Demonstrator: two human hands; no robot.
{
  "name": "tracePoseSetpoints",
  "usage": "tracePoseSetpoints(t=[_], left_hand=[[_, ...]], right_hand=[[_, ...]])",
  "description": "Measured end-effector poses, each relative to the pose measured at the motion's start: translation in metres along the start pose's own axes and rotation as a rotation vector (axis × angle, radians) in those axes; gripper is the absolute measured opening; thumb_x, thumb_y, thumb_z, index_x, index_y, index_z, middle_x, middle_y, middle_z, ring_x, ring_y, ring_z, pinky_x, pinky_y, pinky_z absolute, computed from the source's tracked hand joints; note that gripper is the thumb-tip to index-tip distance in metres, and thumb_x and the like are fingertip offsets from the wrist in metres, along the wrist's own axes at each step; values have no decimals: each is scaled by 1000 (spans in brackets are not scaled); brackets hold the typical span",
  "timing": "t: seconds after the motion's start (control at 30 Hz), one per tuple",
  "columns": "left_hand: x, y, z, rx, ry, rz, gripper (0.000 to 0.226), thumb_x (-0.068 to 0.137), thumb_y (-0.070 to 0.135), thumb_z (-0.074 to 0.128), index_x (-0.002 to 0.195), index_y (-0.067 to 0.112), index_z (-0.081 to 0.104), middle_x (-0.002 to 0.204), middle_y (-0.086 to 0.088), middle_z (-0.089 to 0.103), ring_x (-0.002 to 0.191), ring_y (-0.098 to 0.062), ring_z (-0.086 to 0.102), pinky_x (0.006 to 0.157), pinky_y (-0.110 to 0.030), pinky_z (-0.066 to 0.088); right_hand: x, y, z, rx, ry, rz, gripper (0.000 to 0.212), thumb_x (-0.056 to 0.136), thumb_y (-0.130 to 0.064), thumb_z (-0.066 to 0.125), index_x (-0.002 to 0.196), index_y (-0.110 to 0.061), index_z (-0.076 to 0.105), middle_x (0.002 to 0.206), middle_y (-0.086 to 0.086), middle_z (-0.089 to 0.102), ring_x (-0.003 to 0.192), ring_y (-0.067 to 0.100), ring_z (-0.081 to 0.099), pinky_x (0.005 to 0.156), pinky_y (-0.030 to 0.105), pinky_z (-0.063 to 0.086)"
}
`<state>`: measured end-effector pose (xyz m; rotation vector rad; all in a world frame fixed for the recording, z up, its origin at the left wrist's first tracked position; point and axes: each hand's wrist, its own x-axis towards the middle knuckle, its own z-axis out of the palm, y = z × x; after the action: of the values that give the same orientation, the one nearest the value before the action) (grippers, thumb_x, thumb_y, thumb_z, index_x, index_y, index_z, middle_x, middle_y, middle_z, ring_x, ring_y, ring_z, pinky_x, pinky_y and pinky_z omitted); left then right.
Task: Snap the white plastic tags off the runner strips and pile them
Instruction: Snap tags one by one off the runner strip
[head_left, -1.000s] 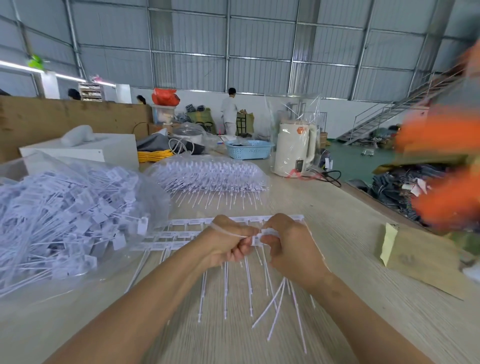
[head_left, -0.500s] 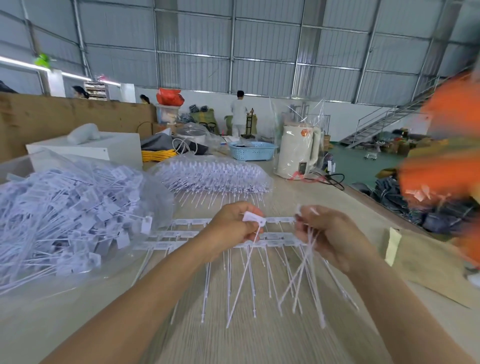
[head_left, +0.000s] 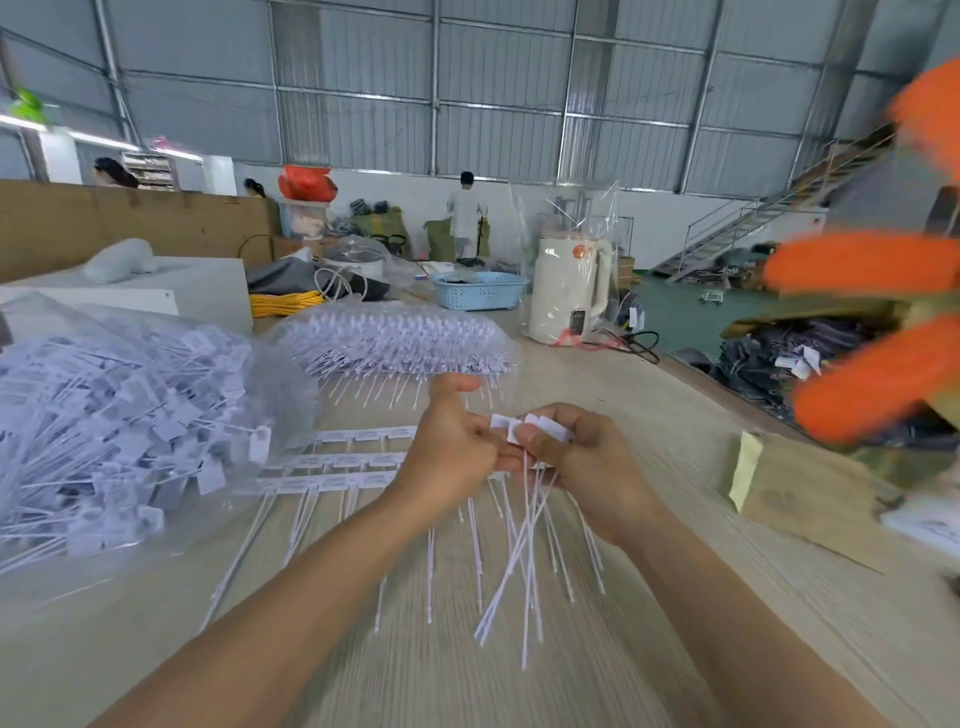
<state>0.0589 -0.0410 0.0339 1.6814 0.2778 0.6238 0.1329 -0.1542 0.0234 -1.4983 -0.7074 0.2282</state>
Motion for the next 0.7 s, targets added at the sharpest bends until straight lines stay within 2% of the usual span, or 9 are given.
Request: tracePoseSetpoints(t=[0.1, 0.17, 0.23, 0.27, 0.33, 0.4, 0.5, 0.6, 0.7], left_hand=[[-2, 4, 4, -47, 86, -40, 47, 83, 1, 67, 116, 15, 37, 103, -16, 57, 73, -25, 68, 64, -27, 59], [-6, 4, 6, 38, 7, -106, 36, 86, 20, 67, 114, 12, 44, 105, -14, 62, 79, -25, 68, 75, -33, 58], [-14, 1, 13, 171, -140, -166, 38, 86, 37, 63, 112, 12, 51, 101, -12, 67, 86, -26, 69, 81, -37, 55], [-18, 0, 18, 178, -207, -177, 37, 87, 37, 62, 111, 10, 53, 97, -11, 68, 83, -24, 70, 77, -36, 56], [-24, -1, 28, 128, -281, -161, 27, 92, 28, 57, 107, 5, 55, 85, -9, 68, 63, -18, 67, 58, -30, 57], [-25, 0, 33, 189, -256, -109, 14, 96, 20, 50, 96, 8, 55, 74, -3, 64, 48, -11, 57, 45, -23, 47], [-25, 3, 29, 342, -231, -57, 25, 99, 19, 43, 77, 13, 52, 65, 3, 58, 45, -7, 47, 46, -20, 38], [-31, 3, 15, 463, -212, -42, 38, 100, 24, 40, 66, 13, 51, 56, 7, 54, 42, -2, 44, 48, -21, 35], [-42, 4, -14, 432, -129, -60, 38, 99, 25, 41, 69, 12, 60, 56, 8, 55, 45, -5, 45, 51, -22, 34]], right_hand=[[2, 0, -3, 59, 69, -44, 13, 87, 0, 61, 75, -2, 62, 68, 13, 62, 58, 19, 58, 59, 33, 53], [4, 1, -5, 93, 113, -54, 16, 88, 1, 60, 72, -4, 59, 55, 5, 58, 50, 14, 52, 56, 28, 47], [5, 2, -6, 155, 169, -45, 15, 88, -1, 60, 73, -4, 58, 51, 0, 56, 48, 13, 50, 53, 26, 43], [5, 2, -7, 163, 193, -49, 12, 88, -2, 61, 76, -3, 59, 51, -1, 56, 48, 13, 50, 51, 25, 43], [5, 4, -8, 119, 222, -69, 7, 88, -8, 62, 85, -1, 62, 49, -2, 56, 46, 12, 52, 48, 22, 42], [4, 3, -9, 93, 231, -83, 10, 88, -11, 63, 92, -2, 64, 49, -1, 57, 45, 13, 53, 47, 22, 43], [3, 0, -8, 84, 229, -96, 10, 89, -11, 62, 96, -5, 65, 64, 4, 63, 50, 10, 55, 51, 24, 47], [-1, -2, 1, 32, 176, -113, 12, 91, -12, 60, 101, -8, 65, 73, 2, 61, 52, 3, 56, 51, 18, 48], [-6, -8, 24, -11, 70, -120, 14, 93, -12, 57, 104, -8, 65, 74, 5, 61, 50, 5, 56, 46, 20, 47]])
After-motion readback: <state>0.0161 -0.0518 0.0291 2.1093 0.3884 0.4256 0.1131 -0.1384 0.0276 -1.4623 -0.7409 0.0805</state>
